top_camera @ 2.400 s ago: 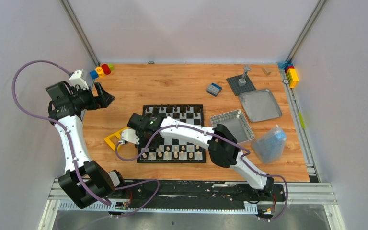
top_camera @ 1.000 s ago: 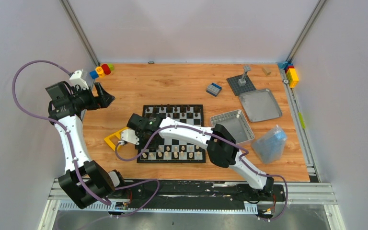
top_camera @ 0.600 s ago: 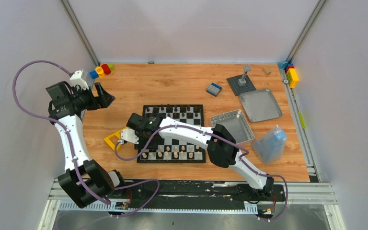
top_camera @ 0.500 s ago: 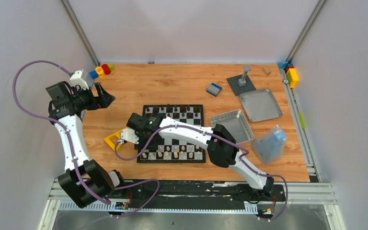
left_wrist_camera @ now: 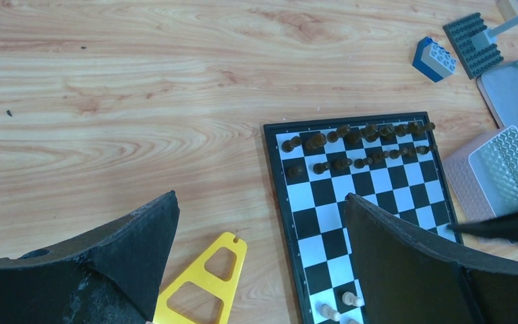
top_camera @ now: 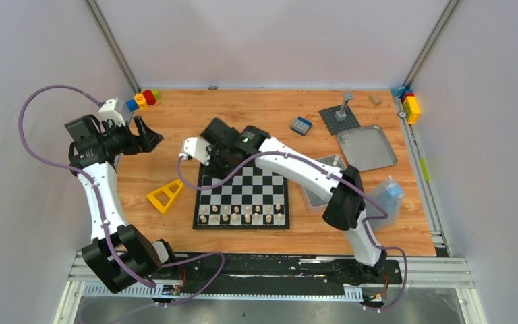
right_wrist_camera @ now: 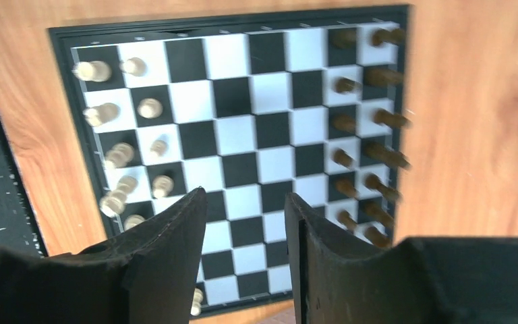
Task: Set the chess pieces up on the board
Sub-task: Place the chess piece on the chessboard, then reset both arms
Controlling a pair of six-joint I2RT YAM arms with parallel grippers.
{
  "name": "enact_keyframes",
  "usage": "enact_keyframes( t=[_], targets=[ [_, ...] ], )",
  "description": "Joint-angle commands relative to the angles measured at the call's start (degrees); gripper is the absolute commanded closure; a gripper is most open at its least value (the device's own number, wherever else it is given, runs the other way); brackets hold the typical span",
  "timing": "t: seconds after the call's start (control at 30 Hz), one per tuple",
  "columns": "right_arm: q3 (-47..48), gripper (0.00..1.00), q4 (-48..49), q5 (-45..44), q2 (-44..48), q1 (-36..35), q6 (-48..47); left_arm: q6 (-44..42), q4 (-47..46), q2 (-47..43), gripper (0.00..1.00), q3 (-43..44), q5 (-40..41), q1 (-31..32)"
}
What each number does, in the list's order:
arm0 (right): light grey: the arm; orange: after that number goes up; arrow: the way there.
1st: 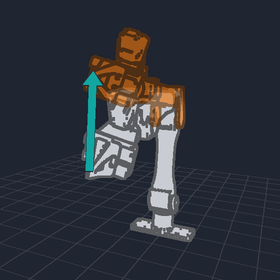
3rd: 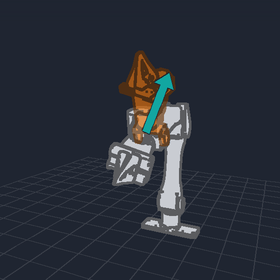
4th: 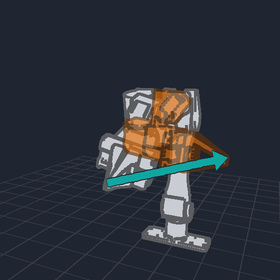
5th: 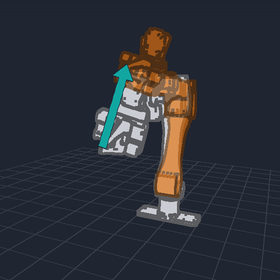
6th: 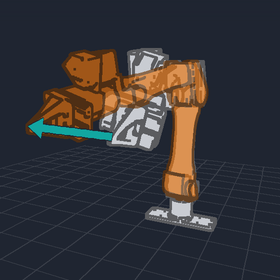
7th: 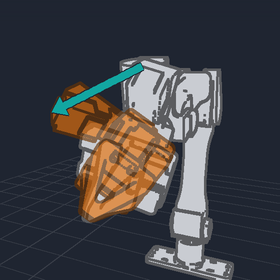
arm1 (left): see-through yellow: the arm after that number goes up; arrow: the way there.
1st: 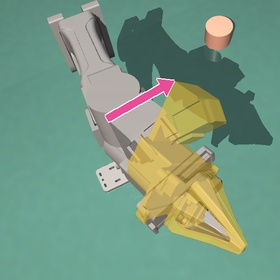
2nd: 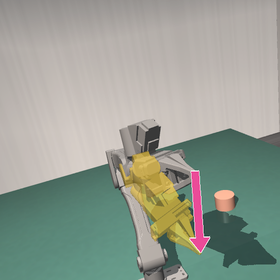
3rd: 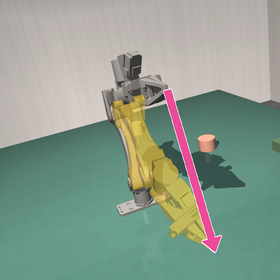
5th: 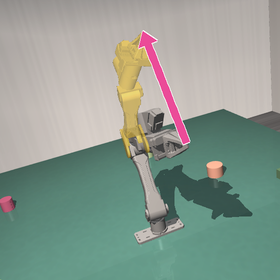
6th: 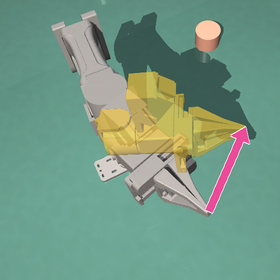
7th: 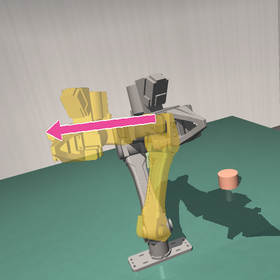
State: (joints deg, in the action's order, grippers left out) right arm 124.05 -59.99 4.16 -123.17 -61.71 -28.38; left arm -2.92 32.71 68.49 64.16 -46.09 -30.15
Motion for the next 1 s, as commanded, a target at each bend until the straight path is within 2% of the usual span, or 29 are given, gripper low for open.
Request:
enact_keyframes(
  t=[0.0, 0.17, 0.37, 0.57, 0.73, 0.97],
  targets=[
    [-1.18, 0.52, 2.42, -1.61, 6.66, 6.17, 2.34, -0.12, -3.20, -1.52, 0.00, 0.27, -1.95, -0.74],
    [-5.28, 0.48, 5.02, 1.16, 12.66, 15.49, 5.17, -0.68, -5.20, -1.79, 0.00, 0.16, -2.13, -0.70],
    [-15.90, 0.41, 12.38, 5.80, 22.96, 28.95, 9.66, -0.33, -11.51, -1.88, 0.00, -1.62, -1.18, 0.00],
    [-24.62, 0.20, 20.33, 11.08, 32.16, 41.45, 15.08, -0.64, -15.52, -1.91, 0.00, -1.76, 4.57, 4.10],
    [-32.51, 0.01, 25.74, 16.61, 38.57, 51.34, 19.62, -1.33, -17.56, -1.75, 0.00, -1.57, 11.28, 10.30],
    [-44.68, 0.00, 33.62, 22.57, 46.69, 64.02, 26.67, -1.91, -19.02, -1.37, 0.00, -0.95, 15.13, 16.79]
  ],
)
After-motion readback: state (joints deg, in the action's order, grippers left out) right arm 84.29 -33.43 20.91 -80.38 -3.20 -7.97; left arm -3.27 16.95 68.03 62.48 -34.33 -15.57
